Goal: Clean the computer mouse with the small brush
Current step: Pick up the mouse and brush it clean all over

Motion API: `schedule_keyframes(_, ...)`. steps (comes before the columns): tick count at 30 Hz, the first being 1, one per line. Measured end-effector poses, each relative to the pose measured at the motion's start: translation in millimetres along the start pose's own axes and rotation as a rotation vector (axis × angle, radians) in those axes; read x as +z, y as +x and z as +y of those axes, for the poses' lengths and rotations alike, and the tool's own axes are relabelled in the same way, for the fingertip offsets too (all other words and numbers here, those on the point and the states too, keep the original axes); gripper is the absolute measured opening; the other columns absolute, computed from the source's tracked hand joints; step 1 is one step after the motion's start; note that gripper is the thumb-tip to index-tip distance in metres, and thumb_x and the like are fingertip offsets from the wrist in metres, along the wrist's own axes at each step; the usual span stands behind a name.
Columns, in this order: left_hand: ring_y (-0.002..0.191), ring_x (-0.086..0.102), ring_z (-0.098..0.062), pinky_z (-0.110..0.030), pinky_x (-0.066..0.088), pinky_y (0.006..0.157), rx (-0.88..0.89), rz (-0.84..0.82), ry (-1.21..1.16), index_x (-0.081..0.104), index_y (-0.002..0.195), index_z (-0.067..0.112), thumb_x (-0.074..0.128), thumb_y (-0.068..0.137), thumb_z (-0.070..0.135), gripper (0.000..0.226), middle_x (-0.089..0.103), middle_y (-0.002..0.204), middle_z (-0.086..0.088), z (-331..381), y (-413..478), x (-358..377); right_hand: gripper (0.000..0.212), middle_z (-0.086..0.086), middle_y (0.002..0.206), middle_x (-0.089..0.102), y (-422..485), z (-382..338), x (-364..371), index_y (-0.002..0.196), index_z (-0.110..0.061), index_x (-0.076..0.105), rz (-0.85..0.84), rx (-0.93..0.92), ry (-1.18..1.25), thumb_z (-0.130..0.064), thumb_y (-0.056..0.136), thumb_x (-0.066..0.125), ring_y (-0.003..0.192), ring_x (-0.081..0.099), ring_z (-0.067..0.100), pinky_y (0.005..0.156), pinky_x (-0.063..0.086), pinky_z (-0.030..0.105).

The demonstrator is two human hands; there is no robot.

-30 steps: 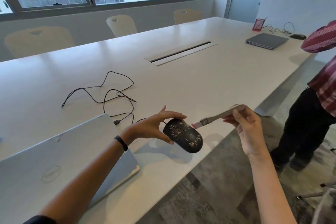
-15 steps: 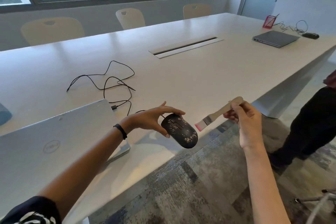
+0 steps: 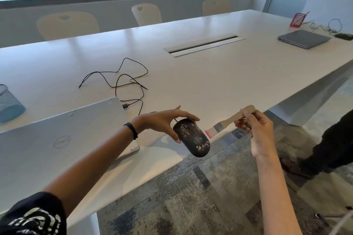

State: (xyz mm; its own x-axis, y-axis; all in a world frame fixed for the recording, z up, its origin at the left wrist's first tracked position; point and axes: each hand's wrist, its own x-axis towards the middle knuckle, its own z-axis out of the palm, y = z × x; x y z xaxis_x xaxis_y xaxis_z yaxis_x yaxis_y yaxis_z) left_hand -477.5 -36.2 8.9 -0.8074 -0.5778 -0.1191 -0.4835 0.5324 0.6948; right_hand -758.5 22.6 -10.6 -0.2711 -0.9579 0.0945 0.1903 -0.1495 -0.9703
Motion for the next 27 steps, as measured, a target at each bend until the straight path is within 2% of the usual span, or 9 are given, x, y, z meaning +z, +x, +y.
schedule_keyframes(11,0.131,0.038,0.001,-0.042,-0.011,0.118,0.006,0.007,0.0,0.045,0.134,0.026,0.081,0.071,0.015,0.074,0.051,0.13,0.016,2.5,0.8,1.6,0.014,-0.003,0.059,0.07,-3.0,-2.6,-3.1,0.082,-0.013,0.063,-0.094,0.045,-0.017,-0.007,0.093,0.058,0.054,0.067,0.008,0.057,0.055,0.017)
schedule_keyframes(15,0.131,0.038,-0.001,-0.044,-0.01,0.118,0.004,0.002,0.008,0.044,0.133,0.028,0.081,0.071,0.016,0.074,0.052,0.13,0.013,3.0,1.1,1.1,0.02,-0.002,0.065,0.071,-4.4,-6.0,-2.6,0.078,-0.02,0.071,-0.132,0.044,0.023,-0.009,0.091,0.06,0.053,0.065,0.009,0.055,0.055,0.02)
schedule_keyframes(18,0.13,0.038,0.0,-0.043,-0.009,0.118,0.007,0.004,0.007,0.044,0.133,0.029,0.081,0.071,0.017,0.074,0.052,0.13,0.014,3.5,0.6,1.1,0.007,-0.002,0.071,0.073,-6.2,-8.1,-0.5,0.083,-0.018,0.071,-0.138,0.033,0.074,-0.017,0.084,0.064,0.056,0.065,0.009,0.055,0.056,0.022)
schedule_keyframes(20,0.13,0.038,0.002,-0.041,-0.01,0.118,0.009,0.006,0.003,0.044,0.133,0.03,0.081,0.071,0.017,0.074,0.052,0.129,0.015,4.1,0.5,1.2,0.007,-0.003,0.072,0.073,-6.7,-6.7,-0.4,0.086,-0.015,0.069,-0.129,0.016,0.074,-0.019,0.081,0.065,0.057,0.066,0.009,0.055,0.057,0.023)
schedule_keyframes(27,0.131,0.038,0.001,-0.041,-0.01,0.118,0.012,0.01,0.0,0.044,0.133,0.029,0.081,0.071,0.017,0.073,0.052,0.13,0.015,4.9,0.9,1.1,0.008,-0.004,0.069,0.071,-6.0,-5.0,-1.2,0.087,-0.012,0.067,-0.081,-0.008,0.067,-0.009,0.09,0.06,0.056,0.066,0.01,0.056,0.057,0.024)
